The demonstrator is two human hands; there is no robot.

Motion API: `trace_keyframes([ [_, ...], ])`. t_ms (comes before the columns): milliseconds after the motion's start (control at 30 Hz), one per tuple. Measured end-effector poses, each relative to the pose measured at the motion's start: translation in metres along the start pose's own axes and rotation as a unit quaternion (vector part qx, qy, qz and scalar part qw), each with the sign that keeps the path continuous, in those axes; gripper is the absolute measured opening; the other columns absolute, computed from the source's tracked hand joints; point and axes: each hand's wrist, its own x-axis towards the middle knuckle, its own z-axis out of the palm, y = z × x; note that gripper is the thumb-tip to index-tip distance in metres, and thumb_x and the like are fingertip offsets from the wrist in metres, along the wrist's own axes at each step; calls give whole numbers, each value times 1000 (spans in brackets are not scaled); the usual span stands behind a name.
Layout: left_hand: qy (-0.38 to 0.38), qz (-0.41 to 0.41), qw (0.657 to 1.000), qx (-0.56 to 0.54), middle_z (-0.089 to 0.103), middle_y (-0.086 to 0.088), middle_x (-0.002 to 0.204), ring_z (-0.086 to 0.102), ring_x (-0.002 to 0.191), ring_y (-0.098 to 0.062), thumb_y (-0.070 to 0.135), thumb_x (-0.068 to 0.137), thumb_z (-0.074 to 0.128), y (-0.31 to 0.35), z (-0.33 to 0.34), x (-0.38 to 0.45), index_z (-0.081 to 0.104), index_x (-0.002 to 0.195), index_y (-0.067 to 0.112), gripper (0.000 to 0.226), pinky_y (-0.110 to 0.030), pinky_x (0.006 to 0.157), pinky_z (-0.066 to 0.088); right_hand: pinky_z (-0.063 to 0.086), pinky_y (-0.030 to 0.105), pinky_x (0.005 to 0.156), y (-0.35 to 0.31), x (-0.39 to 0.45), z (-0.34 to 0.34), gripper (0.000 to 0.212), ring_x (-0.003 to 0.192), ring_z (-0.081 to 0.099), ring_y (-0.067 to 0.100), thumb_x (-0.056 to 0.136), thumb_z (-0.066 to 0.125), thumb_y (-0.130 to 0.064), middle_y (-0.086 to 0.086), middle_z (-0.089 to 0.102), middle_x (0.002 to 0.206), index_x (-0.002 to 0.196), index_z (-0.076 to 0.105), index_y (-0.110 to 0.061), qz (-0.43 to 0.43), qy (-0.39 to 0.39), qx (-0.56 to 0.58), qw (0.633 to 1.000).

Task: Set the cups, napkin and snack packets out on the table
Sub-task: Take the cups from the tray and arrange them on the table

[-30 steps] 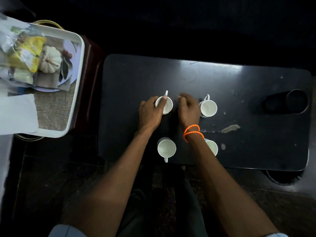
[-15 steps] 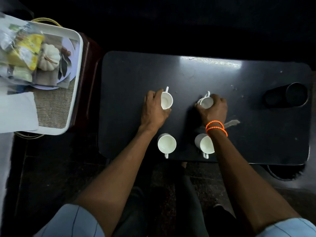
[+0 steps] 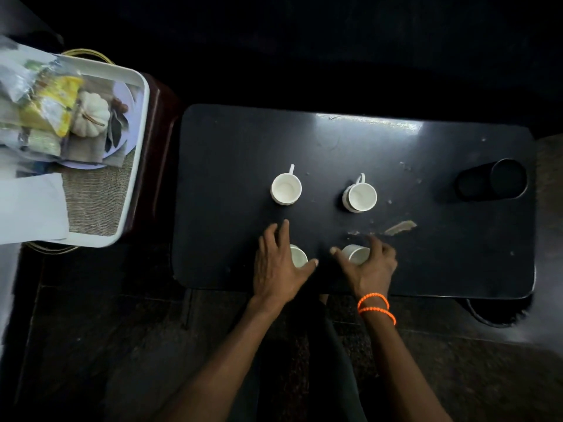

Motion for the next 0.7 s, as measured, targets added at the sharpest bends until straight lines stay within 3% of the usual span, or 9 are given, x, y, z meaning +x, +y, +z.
trace_keyframes([
  [100, -29, 18, 999, 22, 34, -9, 156, 39, 138, -29, 54, 76, 80, -5, 8, -2, 28, 159, 17, 105, -41, 110, 45, 37, 41, 112, 11, -9, 10, 78, 133, 38, 38, 68, 92, -35, 18, 47, 136, 136, 59, -14, 10, -19, 11, 1000],
  [267, -39, 22, 999, 19, 40, -7, 150, 42, 135, -27, 52, 80, 77, -8, 13, -2, 33, 157, 16, 96, -39, 107, 46, 44, 45, 106, 21, -11, 14, 70, 126, 40, 37, 77, 85, -21, 18, 43, 137, 139, 55, -17, -18, -14, 5, 1000],
  [500, -26, 18, 999, 10, 39, -5, 152, 41, 136, -25, 70, 79, 67, -11, 4, -7, 31, 158, 17, 101, -39, 110, 45, 40, 45, 110, 17, -12, 9, 84, 128, 40, 42, 73, 89, -23, 22, 41, 142, 147, 49, -15, -4, -42, -20, 999],
  [700, -3, -8, 1000, 0, 40, -4, 150, 43, 136, -24, 70, 77, 67, -15, -2, -9, 34, 157, 18, 101, -40, 106, 49, 39, 44, 111, 20, -11, 6, 79, 128, 42, 45, 77, 84, -14, 26, 44, 141, 147, 49, -10, -15, -49, -25, 998],
])
